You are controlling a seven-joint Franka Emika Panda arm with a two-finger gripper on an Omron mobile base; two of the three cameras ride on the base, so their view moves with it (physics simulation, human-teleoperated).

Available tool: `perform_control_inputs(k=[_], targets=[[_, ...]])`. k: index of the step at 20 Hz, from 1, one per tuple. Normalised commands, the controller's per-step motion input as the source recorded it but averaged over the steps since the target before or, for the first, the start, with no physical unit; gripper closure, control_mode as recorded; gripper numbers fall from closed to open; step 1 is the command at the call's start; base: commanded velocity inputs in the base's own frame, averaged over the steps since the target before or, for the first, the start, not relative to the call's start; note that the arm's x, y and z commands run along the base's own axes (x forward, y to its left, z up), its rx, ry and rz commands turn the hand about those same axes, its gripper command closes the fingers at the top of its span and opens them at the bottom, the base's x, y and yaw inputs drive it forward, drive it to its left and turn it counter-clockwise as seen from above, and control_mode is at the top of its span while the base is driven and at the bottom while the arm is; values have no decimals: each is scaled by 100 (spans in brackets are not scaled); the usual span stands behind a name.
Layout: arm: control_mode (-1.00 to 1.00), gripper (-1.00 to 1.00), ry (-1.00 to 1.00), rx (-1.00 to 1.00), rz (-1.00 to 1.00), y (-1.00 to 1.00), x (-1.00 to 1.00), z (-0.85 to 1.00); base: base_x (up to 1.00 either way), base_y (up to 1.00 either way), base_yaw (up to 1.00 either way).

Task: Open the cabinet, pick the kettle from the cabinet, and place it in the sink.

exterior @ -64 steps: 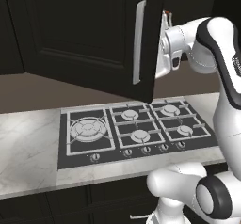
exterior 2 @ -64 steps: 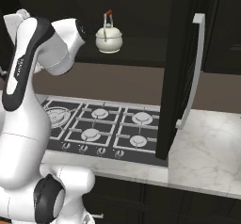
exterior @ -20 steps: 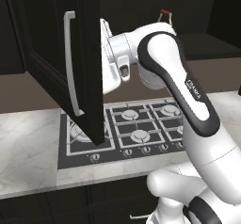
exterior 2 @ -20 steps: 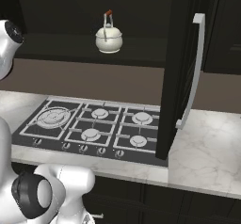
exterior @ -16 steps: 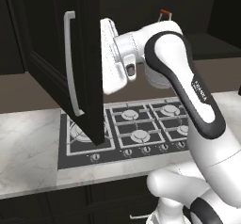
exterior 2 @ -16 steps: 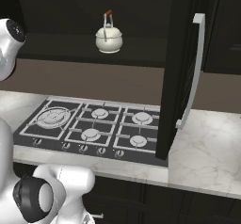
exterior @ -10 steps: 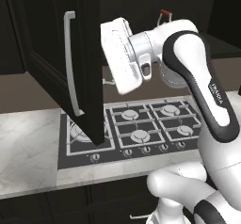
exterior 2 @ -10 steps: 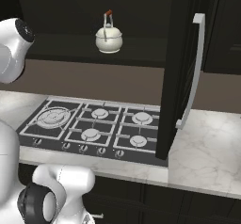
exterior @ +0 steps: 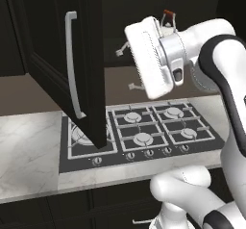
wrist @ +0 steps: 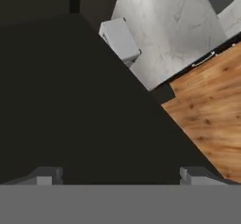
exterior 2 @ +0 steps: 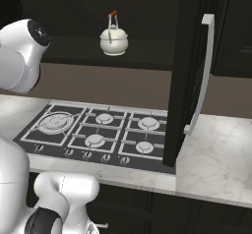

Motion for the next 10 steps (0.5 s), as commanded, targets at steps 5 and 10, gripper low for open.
perform_control_inputs(k=[5, 10], targets=[[-100, -100, -14, -14, 0, -49, -13, 3, 0, 0, 0], [-100, -100, -15, -17, 0, -47, -10, 5, 0, 0, 0]])
